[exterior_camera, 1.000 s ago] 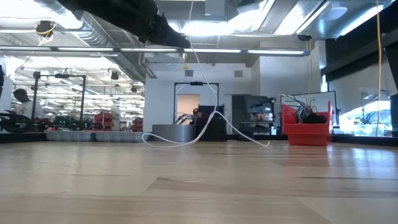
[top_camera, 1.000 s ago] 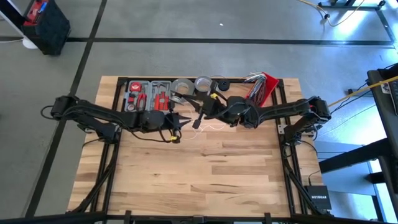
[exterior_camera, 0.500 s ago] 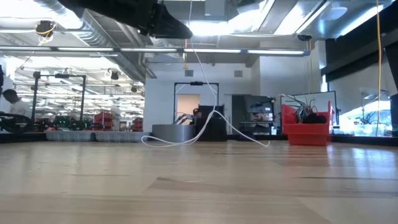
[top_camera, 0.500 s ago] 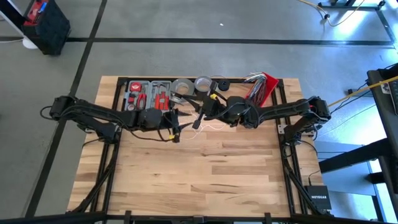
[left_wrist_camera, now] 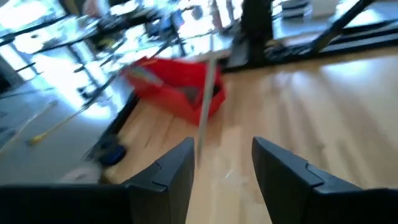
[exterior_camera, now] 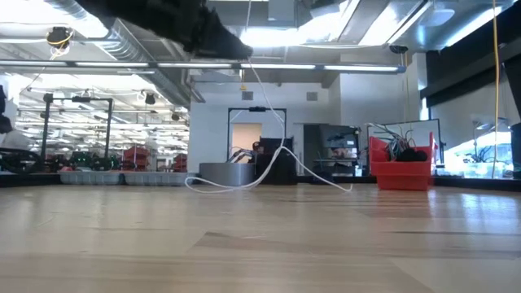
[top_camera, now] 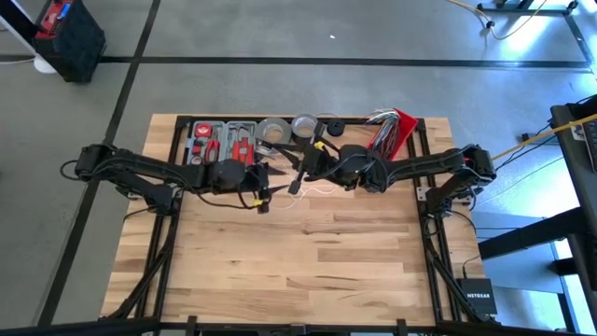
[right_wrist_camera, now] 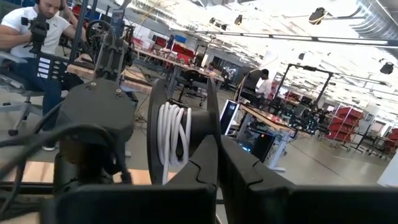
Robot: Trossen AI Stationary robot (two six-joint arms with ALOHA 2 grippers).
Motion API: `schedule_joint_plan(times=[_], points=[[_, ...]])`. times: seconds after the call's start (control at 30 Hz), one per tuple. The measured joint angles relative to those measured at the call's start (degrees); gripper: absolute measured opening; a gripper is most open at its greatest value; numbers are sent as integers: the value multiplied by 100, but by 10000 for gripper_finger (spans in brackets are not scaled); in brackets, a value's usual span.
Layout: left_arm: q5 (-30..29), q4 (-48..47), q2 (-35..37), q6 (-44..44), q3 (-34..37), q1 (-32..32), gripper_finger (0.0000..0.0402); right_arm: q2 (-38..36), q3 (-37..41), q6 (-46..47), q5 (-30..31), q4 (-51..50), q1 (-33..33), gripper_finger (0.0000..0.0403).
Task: Coil cords
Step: Coil the white wire onto the black spool
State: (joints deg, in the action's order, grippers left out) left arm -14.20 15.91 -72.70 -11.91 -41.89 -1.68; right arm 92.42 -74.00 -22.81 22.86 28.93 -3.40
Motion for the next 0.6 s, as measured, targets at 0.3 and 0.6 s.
schedule_joint_plan(times=[0.3,0.6], points=[[-165,250,-44,-4,0,33,139,0,0,-4,-48,4,0,5],[-292,-178,-69,-513,0,29,8,4,1,-14,-274,113,-55,5]])
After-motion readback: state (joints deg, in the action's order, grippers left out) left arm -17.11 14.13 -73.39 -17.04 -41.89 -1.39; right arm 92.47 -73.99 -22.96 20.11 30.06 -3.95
